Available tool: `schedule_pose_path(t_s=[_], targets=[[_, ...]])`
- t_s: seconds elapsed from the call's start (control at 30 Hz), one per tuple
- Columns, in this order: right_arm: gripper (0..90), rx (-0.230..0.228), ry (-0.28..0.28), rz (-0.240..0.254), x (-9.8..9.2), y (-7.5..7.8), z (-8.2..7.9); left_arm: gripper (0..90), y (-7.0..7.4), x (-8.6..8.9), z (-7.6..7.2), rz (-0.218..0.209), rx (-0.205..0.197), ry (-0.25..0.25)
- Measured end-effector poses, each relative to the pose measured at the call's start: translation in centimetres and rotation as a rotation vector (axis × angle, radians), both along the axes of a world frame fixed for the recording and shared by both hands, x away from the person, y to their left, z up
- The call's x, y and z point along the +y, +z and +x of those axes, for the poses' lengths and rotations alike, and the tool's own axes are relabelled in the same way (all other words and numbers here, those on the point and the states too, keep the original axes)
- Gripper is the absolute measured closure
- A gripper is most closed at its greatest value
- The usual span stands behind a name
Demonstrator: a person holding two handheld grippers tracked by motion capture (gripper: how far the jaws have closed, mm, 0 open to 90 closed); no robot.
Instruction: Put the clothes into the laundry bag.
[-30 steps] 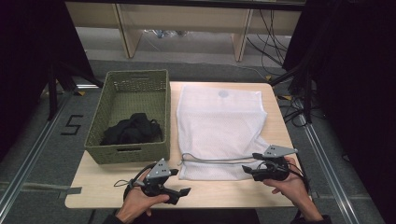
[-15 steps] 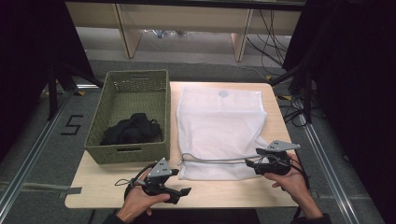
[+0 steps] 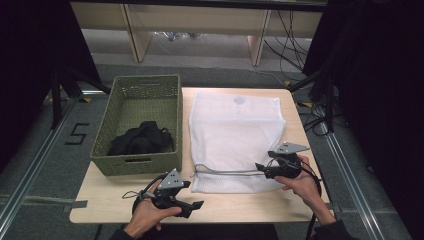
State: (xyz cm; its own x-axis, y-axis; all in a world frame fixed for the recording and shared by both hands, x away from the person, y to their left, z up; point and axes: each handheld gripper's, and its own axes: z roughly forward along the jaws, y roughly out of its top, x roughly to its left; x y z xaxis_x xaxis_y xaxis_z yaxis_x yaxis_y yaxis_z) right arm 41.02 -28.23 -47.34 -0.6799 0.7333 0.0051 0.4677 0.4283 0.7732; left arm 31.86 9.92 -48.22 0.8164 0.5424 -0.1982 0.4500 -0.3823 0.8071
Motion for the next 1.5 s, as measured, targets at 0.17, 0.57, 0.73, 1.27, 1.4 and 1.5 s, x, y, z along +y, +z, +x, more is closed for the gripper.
schedule_pose_path(t_s=[0.17, 0.57, 0.73, 1.27, 1.4, 1.5], targets=[[28.5, 0.012, 0.056, -0.060, 1.7, -0.6, 0.9, 18.7, 0.0, 0.0, 0.1, 0.003, 0.004, -0.003], [26.7, 0.009, 0.207, -0.168, 4.7, -2.2, 2.5, 18.7, -0.1, 0.0, 0.1, -0.006, 0.010, 0.002], [26.5, 0.062, 0.219, -0.212, 5.2, -2.9, 2.8, 18.7, -0.1, 0.0, 0.1, 0.001, 0.008, 0.006], [76.3, 0.024, 0.186, -0.275, 5.2, -2.5, 4.9, 19.8, -0.2, 0.0, 0.2, -0.001, 0.003, 0.005], [84.3, 0.011, 0.201, -0.288, 5.6, -2.3, 5.2, 20.9, -0.2, 0.1, 0.2, 0.004, -0.002, 0.005], [87.8, 0.019, 0.191, -0.282, 5.8, -2.2, 5.2, 21.0, -0.2, 0.0, 0.2, 0.002, -0.002, 0.003]])
